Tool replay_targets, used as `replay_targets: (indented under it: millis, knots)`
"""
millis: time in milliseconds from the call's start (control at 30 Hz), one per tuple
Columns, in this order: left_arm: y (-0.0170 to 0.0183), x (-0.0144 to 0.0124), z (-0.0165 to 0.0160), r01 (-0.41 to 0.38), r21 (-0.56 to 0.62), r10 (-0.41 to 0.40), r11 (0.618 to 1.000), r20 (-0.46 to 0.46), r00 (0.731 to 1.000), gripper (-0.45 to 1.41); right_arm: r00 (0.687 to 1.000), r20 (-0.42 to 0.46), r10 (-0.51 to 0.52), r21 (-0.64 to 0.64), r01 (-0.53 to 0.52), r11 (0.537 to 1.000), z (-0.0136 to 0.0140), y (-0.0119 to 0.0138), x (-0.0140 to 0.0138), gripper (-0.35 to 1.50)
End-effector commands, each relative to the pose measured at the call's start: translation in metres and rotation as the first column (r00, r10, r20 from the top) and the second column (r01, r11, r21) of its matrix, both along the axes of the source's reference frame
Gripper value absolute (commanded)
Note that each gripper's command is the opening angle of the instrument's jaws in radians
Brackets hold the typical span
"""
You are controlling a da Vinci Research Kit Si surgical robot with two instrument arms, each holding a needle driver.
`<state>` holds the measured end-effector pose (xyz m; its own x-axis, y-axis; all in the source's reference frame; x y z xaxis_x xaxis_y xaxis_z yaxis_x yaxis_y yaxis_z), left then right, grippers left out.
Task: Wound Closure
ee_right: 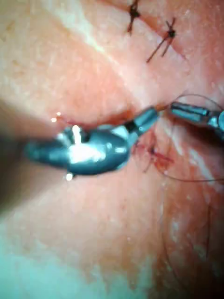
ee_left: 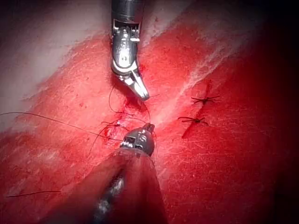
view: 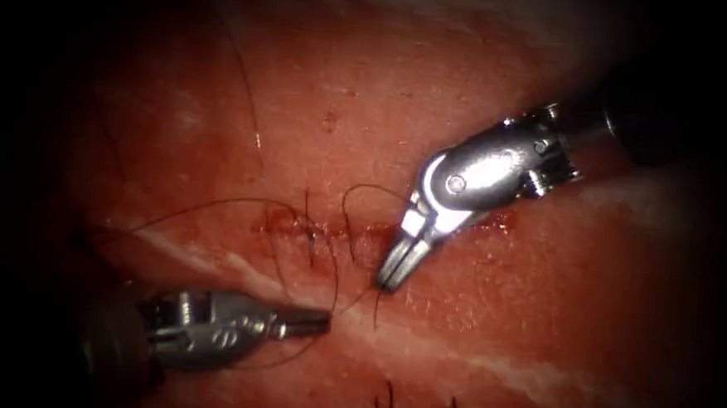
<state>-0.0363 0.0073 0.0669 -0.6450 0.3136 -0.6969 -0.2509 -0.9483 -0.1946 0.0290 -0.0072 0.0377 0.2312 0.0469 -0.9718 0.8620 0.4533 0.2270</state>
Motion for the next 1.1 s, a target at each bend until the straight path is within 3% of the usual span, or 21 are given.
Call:
replay_targets:
  millis: [33,300,433,633,833,933,1100]
  knots:
    - [-0.0016,-0.0004,0.0005,-0.002,0.011,0.002,1.000,0.001,1.000,-0.45,0.998,0.044,0.033,0.014,-0.034,0.999,0.0006,0.0000,0.0006,-0.35]
    - [-0.0040,0.0011,-0.0018,-0.010,0.018,0.010,1.000,0.006,1.000,-0.45,0.983,0.136,0.123,0.016,-0.126,0.992,0.0016,0.0020,0.0015,-0.35]
    - [-0.0050,0.0017,-0.0030,-0.014,0.018,0.013,1.000,0.007,1.000,-0.45,0.968,0.197,0.158,-0.066,-0.148,0.987,0.0026,0.0031,0.0017,-0.35]
    - [-0.0055,0.0011,-0.0038,-0.011,0.017,0.011,1.000,0.006,1.000,-0.45,0.902,0.313,0.297,-0.157,-0.259,0.953,0.0043,0.0046,0.0013,-0.35]
    - [-0.0061,0.0015,-0.0045,-0.015,0.017,0.015,1.000,0.007,1.000,-0.45,0.915,0.235,0.328,-0.244,-0.271,0.931,0.0041,0.0048,0.0011,-0.35]
    - [-0.0069,0.0022,-0.0050,-0.020,0.015,0.020,1.000,0.010,1.000,-0.45,0.895,0.254,0.367,-0.267,-0.300,0.916,0.0041,0.0052,0.0010,-0.35]
    - [-0.0081,0.0030,-0.0058,-0.023,0.015,0.023,1.000,0.012,1.000,-0.45,0.836,0.320,0.446,-0.302,-0.356,0.884,0.0038,0.0061,0.0010,-0.35]
